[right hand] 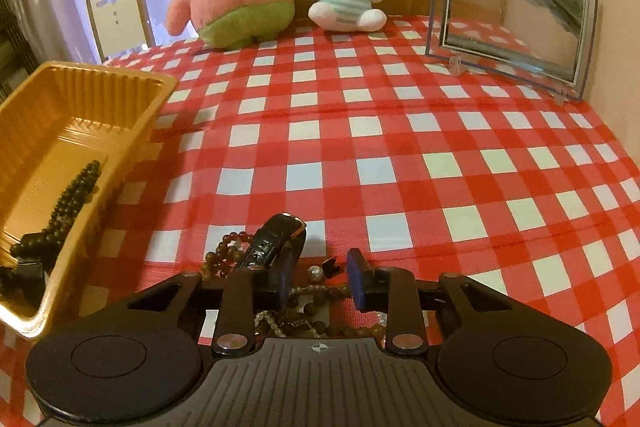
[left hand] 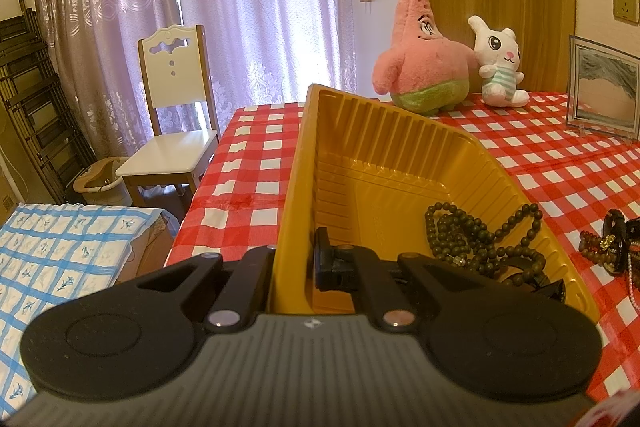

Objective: Organize jewelry

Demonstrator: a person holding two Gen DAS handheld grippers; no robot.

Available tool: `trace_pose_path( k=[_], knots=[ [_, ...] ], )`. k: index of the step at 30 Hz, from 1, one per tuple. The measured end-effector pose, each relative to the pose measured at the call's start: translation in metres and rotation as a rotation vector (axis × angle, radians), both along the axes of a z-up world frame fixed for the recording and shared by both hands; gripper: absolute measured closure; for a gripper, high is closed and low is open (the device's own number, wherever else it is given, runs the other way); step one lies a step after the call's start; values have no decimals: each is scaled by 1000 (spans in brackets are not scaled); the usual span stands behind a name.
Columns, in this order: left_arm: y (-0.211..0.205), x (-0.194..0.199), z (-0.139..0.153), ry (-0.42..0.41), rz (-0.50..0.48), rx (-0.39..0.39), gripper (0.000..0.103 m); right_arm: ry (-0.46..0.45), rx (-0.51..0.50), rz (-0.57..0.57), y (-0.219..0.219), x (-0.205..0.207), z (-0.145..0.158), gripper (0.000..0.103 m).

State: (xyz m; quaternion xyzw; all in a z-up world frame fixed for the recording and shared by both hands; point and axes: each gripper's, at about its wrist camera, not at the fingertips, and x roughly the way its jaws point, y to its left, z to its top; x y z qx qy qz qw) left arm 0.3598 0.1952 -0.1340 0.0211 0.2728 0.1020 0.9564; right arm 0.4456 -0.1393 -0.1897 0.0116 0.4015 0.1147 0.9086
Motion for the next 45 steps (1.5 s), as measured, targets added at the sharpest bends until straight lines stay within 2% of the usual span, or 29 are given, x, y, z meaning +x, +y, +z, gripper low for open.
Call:
trace_pose_path(
  k=[5, 13, 15, 16, 17, 26, 30, 33, 37, 39, 45],
  knots=[
    [-1, 1, 0, 1, 0, 1, 100, 6, 3, -58, -6, 1, -2, 73],
    [-1, 1, 0, 1, -1, 0, 99, -12, -74, -21, 8, -3, -5, 74],
    [0, 0, 0, 1, -1, -1, 99, -17, -80, -27, 9, -3, -5, 81],
    [0, 0, 0, 1, 0, -1, 99, -18, -83, -29, 10, -3, -5, 89],
    [0, 0, 0, 1, 0, -2, 99, -18, -85, -29, 10, -3, -6, 93],
    [1, 0, 0, 1, 2, -4, 99, -46, -24, -39, 2, -8, 4, 95],
    [1, 0, 0, 1, 1, -3, 99, -87, 19, -34, 2, -11, 24, 95],
    [1, 0, 0, 1, 0, -5, 99, -122, 89, -25, 4, -16, 47, 95],
    [1, 0, 0, -1, 0, -6, 99, -165, 209, 64, 21, -27, 77, 95],
    [2, 1, 0, 1, 0, -4, 99, -151, 263, 127, 37, -29, 85, 95],
    [2, 2, 0, 1, -6, -1, 99, -57, 337, 326, 103, -34, 74, 95]
  ],
)
